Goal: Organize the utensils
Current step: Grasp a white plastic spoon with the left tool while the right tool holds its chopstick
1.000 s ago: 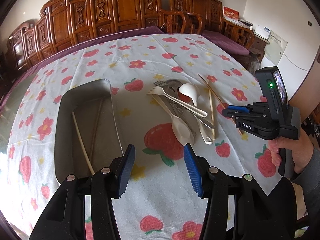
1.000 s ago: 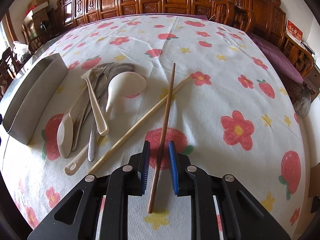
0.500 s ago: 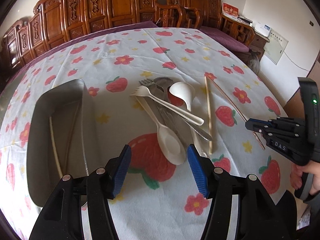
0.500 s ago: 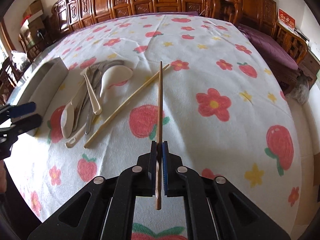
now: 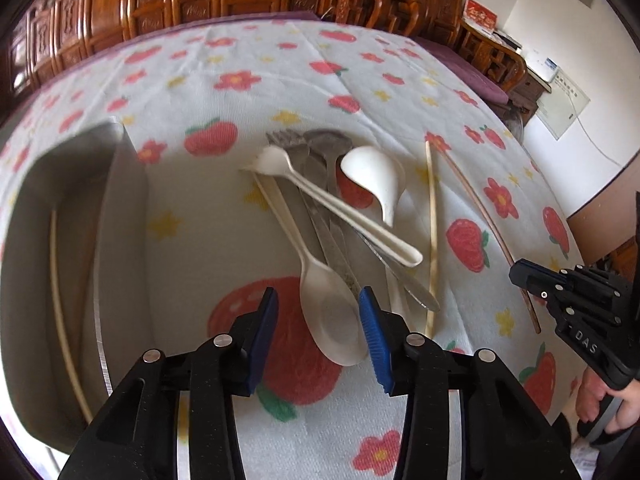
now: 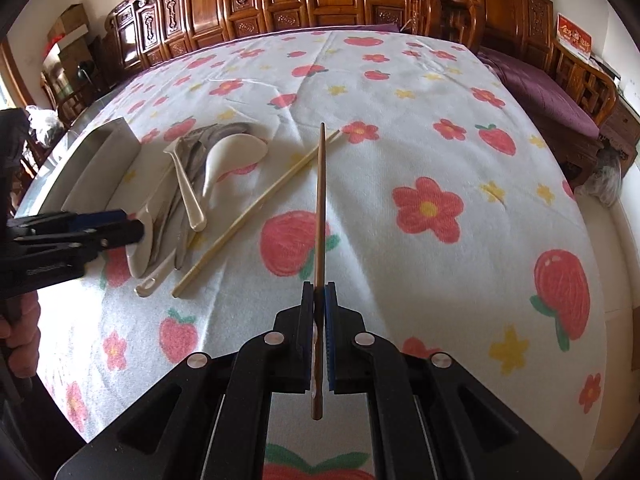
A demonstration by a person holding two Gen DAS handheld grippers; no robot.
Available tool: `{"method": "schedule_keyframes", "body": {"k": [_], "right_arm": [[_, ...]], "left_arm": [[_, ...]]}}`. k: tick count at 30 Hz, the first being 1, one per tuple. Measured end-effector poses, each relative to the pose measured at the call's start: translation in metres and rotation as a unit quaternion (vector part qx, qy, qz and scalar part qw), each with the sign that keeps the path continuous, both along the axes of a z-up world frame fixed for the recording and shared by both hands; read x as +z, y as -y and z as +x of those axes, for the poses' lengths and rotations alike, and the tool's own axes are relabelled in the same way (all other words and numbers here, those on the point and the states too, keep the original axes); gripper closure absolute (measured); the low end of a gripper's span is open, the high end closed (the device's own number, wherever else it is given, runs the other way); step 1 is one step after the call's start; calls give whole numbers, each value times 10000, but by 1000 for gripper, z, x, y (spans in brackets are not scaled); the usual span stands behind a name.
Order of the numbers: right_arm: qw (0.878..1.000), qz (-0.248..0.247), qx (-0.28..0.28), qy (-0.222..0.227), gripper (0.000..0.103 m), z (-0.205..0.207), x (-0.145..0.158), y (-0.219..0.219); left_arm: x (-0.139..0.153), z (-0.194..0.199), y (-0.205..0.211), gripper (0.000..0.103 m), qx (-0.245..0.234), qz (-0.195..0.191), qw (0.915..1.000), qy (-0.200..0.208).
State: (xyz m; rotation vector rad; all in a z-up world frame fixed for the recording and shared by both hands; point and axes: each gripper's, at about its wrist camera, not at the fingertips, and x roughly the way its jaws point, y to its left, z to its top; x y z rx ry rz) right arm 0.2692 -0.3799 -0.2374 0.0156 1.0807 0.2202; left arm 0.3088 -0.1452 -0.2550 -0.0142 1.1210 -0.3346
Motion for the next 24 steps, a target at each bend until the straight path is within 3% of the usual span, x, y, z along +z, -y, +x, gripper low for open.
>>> {"method": "schedule_keyframes", "body": {"k": [8, 10, 13, 21, 23, 24], "right_arm": [[10000, 72, -11, -6, 97, 0, 1, 1], [10000, 82, 2, -4, 97, 0, 2, 0], [9999, 100, 23, 26, 97, 0, 5, -1], [9999, 98, 67, 55, 97, -1, 8, -5], [9999, 104, 71, 57, 97, -1, 9, -5], [9999, 101, 81, 58, 97, -1, 9, -6]], "left_arm": [[-4, 0, 2, 64, 9, -30, 10000, -39], [-5, -1, 0, 73, 18, -120, 9999, -99], [-3, -4, -1, 76, -17, -233, 9996, -167], [20, -28, 1, 79, -180, -10, 9995, 242], [22, -32, 0, 100, -248, 34, 9994, 236], [21, -35, 0, 102, -259, 87, 9994, 189]]}}
